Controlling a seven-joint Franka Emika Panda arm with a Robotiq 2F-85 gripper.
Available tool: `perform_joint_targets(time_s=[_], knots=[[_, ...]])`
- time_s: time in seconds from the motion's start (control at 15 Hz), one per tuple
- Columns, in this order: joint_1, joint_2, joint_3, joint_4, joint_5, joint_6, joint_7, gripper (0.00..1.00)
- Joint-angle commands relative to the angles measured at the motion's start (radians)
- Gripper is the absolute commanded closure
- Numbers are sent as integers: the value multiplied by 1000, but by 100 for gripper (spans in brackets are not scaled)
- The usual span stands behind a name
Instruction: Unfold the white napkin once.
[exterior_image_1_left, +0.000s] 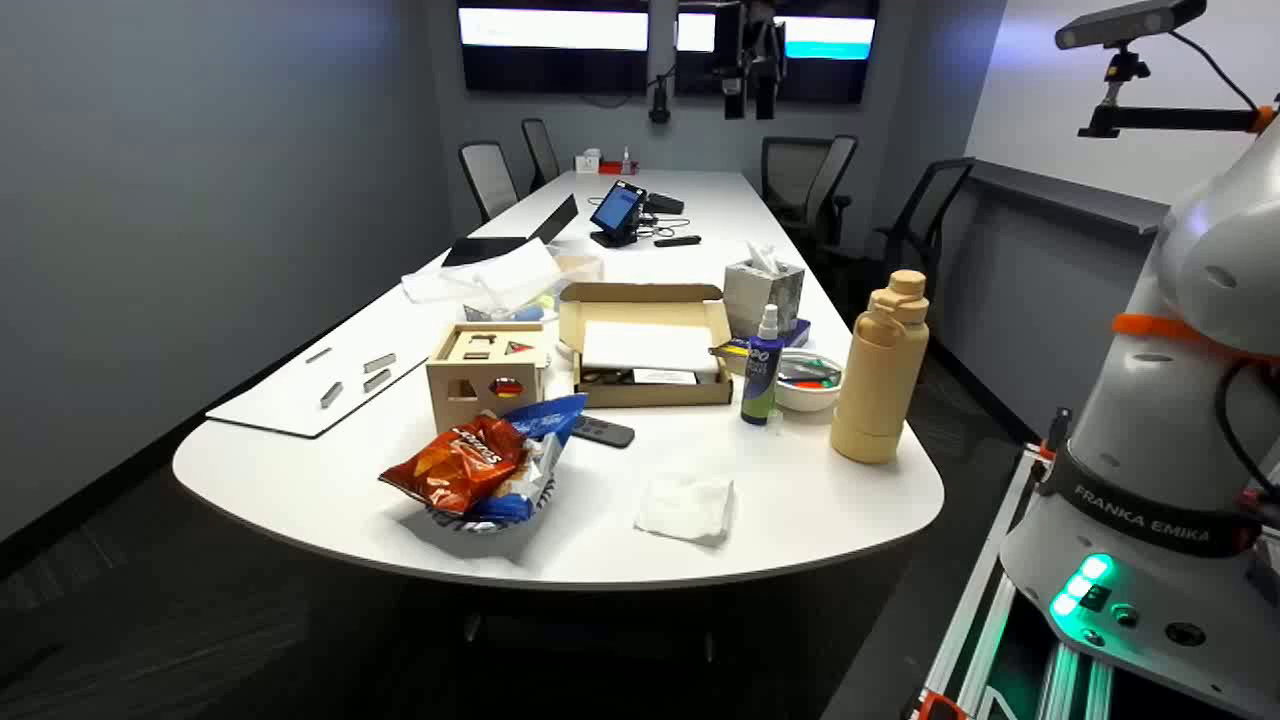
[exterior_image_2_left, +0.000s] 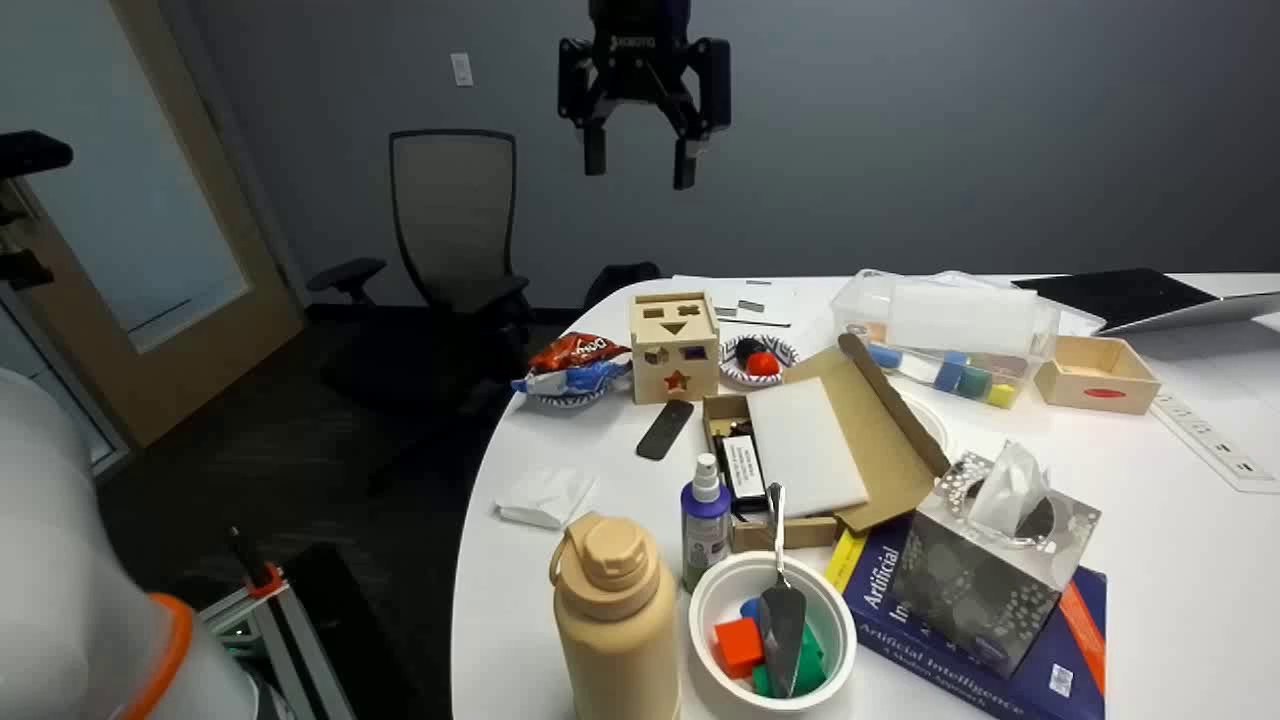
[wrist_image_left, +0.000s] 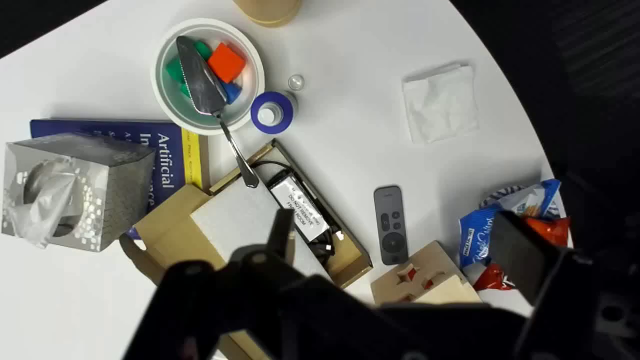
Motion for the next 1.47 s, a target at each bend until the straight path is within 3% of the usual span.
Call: perform_joint_targets(time_s=[0.0,0.73,1.07,1.4], knots=[[4,1,-3,2,-1,-2,1,0],[4,12,-10,-6,14,14,-5,0],[3,34,-51,-173,160,233,-26,0],[16,48,-78,-403,390,425,-84,0]])
